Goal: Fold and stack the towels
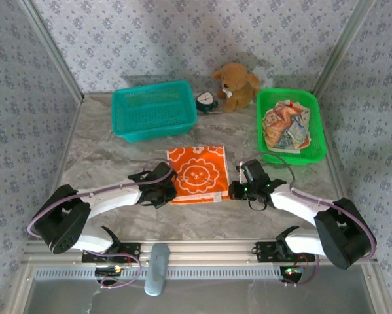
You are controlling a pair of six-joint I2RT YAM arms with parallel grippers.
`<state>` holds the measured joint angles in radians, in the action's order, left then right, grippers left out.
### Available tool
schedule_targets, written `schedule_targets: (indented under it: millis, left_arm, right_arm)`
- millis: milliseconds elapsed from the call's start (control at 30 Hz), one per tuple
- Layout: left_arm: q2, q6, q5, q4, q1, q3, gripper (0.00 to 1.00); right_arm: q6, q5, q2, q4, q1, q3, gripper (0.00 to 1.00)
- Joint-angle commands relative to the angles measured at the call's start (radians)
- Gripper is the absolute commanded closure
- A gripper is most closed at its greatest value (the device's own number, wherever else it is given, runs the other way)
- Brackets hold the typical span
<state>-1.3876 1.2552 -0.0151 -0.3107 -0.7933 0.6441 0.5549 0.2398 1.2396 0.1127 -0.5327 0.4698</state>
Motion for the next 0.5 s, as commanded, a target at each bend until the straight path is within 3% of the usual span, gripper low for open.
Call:
schedule_targets:
  millis: [0, 467]
  left_arm:
    - [0.044, 0.013, 0.003, -0.072, -0.004, 0.050, 1.00]
    - [0.204, 0.012, 0.041, -0.243, -0.013, 0.193, 1.00]
  right_arm:
    - [0.006, -0.029, -0.046, 0.064, -0.005, 0.029, 1.00]
    - [-0.020, -0.036, -0.171, 0.209, 0.026, 0.133, 1.00]
